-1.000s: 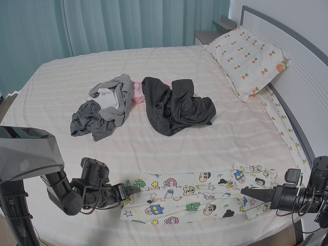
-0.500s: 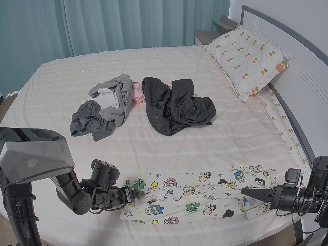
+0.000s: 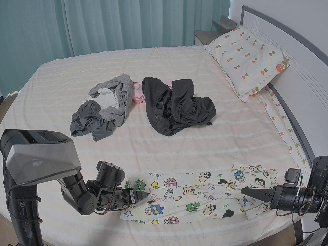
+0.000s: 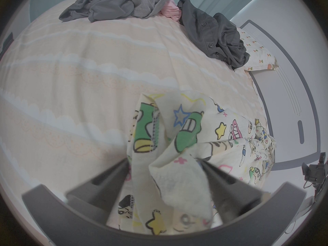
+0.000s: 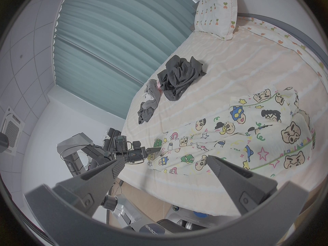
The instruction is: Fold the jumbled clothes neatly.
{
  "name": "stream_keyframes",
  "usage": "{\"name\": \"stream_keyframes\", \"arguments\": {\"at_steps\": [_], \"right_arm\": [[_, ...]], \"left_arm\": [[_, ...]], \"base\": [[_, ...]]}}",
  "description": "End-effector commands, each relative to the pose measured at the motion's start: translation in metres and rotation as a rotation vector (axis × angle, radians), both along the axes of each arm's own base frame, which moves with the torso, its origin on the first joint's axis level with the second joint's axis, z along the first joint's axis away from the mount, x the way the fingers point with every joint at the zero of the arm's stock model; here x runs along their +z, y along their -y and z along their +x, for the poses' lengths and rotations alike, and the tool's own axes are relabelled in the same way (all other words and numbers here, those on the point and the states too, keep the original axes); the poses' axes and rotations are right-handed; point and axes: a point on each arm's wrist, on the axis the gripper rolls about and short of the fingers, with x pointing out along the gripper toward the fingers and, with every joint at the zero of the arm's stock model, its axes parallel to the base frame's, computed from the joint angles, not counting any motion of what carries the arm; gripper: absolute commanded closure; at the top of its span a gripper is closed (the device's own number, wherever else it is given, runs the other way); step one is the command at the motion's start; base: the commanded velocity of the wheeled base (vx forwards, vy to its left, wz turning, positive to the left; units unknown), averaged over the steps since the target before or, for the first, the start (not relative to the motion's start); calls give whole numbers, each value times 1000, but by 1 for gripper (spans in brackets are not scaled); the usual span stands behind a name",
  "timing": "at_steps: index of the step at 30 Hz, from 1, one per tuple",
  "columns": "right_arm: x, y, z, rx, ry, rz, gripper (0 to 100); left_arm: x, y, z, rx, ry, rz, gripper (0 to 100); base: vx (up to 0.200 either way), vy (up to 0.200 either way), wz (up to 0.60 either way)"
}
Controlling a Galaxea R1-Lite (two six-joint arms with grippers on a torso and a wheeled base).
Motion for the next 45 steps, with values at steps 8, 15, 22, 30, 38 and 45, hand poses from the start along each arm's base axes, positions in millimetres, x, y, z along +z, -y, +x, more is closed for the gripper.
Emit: {"name": "stream_keyframes", "arguments": {"at_steps": [8, 15, 22, 30, 38, 45], "right_arm": [[-4, 1, -3, 0, -19, -8, 0], [-4, 2, -3, -3, -18, -7, 0], [-3, 2, -3, -3, -15, -6, 0], [-3, 2, -3, -2, -11, -6, 0], [-2, 2, -4, -4, -8, -5, 0], [-2, 2, -4, -4, -7, -5, 0]], "left_arm": [[0, 4, -1, -12, 2, -2, 100], [0, 1, -3, -6, -5, 2, 100], [12, -8, -5, 16, 14, -6, 100], [26, -35, -8, 83, -12, -6, 100], [37, -63, -16, 121, -22, -54, 100], [50, -126, -27, 214, -9, -126, 100]], "base": [[0, 0, 0], [0, 0, 0], [0, 0, 0], [0, 0, 0], [0, 0, 0], [0, 0, 0]]}}
